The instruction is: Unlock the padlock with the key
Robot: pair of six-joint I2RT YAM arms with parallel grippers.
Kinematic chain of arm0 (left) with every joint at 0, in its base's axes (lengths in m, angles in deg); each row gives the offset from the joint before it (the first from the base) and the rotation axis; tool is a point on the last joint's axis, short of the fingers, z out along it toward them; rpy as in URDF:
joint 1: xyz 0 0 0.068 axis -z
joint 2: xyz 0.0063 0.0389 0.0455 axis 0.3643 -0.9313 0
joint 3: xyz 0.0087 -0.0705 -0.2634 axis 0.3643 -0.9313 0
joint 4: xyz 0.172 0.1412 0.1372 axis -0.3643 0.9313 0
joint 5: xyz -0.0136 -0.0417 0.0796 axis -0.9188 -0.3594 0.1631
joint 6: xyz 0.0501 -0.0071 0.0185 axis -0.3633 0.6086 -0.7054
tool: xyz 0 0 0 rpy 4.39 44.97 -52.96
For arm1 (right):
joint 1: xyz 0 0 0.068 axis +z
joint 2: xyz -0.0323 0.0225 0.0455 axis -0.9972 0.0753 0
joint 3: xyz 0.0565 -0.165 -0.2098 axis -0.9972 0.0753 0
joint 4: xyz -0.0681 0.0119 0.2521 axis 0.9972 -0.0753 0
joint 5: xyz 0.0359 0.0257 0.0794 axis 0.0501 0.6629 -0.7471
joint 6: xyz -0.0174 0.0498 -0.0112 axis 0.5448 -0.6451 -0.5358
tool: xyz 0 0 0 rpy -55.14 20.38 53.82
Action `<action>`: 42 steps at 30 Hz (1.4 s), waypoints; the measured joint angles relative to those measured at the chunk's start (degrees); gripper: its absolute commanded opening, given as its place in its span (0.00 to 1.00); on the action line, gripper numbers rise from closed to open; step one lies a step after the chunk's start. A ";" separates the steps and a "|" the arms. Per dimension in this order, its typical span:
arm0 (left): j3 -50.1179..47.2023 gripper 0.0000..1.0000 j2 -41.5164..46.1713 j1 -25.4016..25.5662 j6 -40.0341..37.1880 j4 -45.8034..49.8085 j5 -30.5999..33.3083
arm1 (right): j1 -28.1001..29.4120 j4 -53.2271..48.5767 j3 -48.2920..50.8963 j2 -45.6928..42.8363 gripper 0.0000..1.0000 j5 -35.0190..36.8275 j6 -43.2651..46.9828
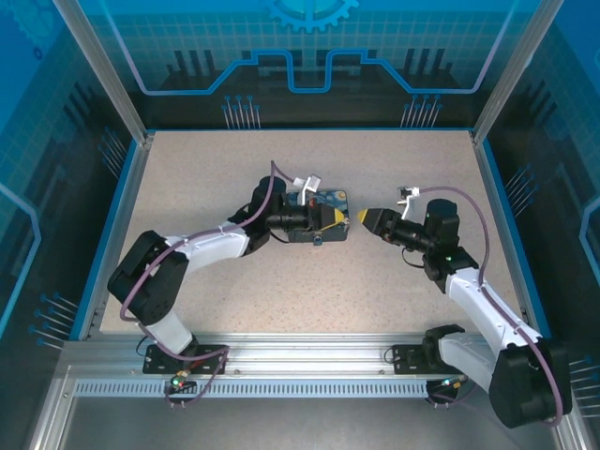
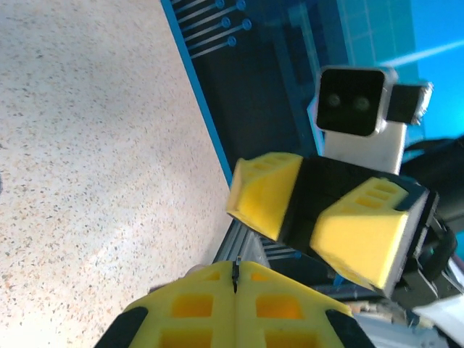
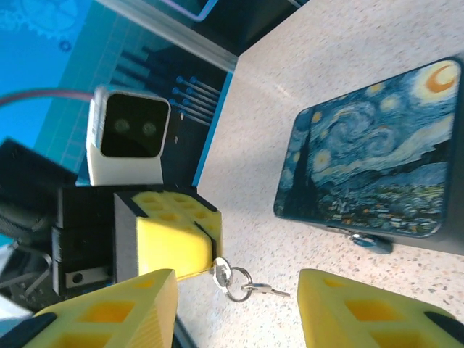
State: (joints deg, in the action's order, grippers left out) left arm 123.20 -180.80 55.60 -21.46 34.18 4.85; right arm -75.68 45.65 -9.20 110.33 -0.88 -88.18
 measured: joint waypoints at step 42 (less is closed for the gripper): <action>2.51 0.00 -6.27 -1.53 9.94 -12.09 -8.22 | 3.74 7.58 -2.10 6.05 0.25 -3.80 0.96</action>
State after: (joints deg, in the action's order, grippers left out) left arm 125.71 -187.07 54.07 -11.52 22.09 -3.37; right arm -71.94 53.23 -11.30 116.39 -4.68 -87.22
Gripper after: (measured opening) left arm 0.049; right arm 0.252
